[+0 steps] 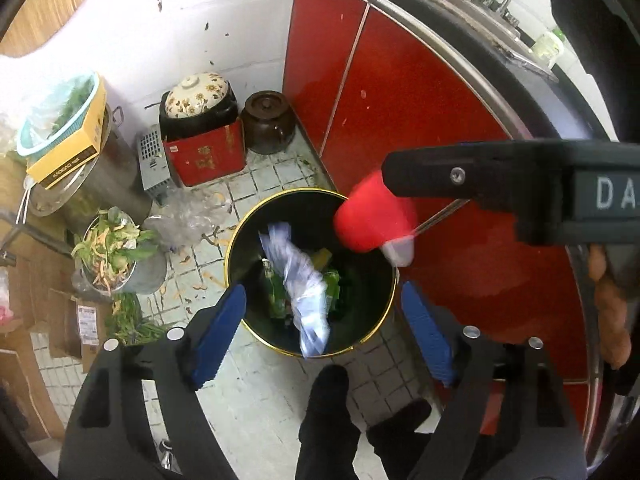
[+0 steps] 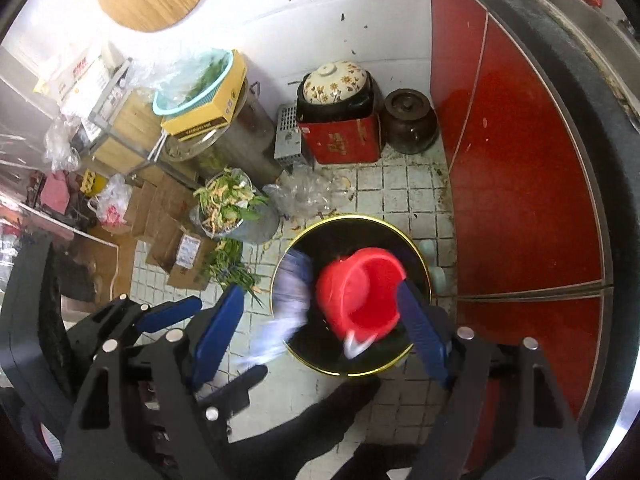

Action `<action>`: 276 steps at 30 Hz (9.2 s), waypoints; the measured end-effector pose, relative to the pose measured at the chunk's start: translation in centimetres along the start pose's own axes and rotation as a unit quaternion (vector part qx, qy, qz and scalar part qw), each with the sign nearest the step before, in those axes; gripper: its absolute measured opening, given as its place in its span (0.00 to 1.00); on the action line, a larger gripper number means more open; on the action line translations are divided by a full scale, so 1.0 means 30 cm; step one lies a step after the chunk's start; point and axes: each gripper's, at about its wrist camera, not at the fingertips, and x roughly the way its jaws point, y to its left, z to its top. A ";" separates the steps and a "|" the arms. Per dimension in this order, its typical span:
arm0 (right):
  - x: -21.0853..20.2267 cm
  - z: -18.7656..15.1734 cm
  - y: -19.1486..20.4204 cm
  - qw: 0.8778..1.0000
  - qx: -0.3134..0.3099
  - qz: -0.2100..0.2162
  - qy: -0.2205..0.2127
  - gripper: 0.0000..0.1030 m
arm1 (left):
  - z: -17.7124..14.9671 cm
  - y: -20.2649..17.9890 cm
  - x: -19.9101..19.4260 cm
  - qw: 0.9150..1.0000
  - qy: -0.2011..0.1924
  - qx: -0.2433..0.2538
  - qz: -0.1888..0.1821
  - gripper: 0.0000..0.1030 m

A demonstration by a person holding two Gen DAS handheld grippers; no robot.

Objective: Collect trash
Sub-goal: 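Carry foil wrapper and red cup to the black bin and release both inside, then move both open tools back over the white foam brush on the countertop, then grasp the white foam brush head with the right tool while the left tool grasps its green handle, then carry the foam brush to the black bin and open both tools over it, then move both open tools back toward the blister pack and foil on the countertop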

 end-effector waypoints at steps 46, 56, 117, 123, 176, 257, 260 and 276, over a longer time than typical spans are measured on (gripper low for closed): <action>-1.549 -1.546 -0.621 0.796 0.425 -0.358 -0.238 0.91 | -0.242 -1.754 -0.493 0.828 -0.030 0.499 -0.253 0.92; -1.587 -1.695 -0.635 0.784 0.448 -0.347 -0.251 0.91 | -0.331 -1.879 -0.512 0.804 -0.022 0.537 -0.255 0.92; -1.312 -1.941 -1.374 0.829 0.463 -0.249 -0.189 0.25 | -0.494 -2.429 -0.034 0.703 -0.001 0.670 -0.239 0.12; -1.357 -1.943 -1.309 0.827 0.456 -0.266 -0.195 0.24 | -0.489 -2.366 -0.091 0.711 -0.014 0.663 -0.234 0.12; -0.822 -0.548 -0.232 0.980 0.067 -0.094 -0.160 0.24 | -0.002 -0.494 -0.376 0.978 -0.084 0.192 -0.012 0.12; -1.574 -1.727 -0.723 0.746 0.490 -0.374 -0.251 0.89 | -0.373 -1.841 -0.486 0.795 -0.066 0.539 -0.272 0.94; -1.581 -1.765 -0.769 0.746 0.493 -0.372 -0.249 0.89 | -0.396 -1.918 -0.458 0.796 -0.058 0.541 -0.267 0.94; -1.486 -1.886 -1.181 0.774 0.507 -0.320 -0.205 0.89 | -0.477 -2.317 -0.177 0.787 -0.029 0.564 -0.248 0.94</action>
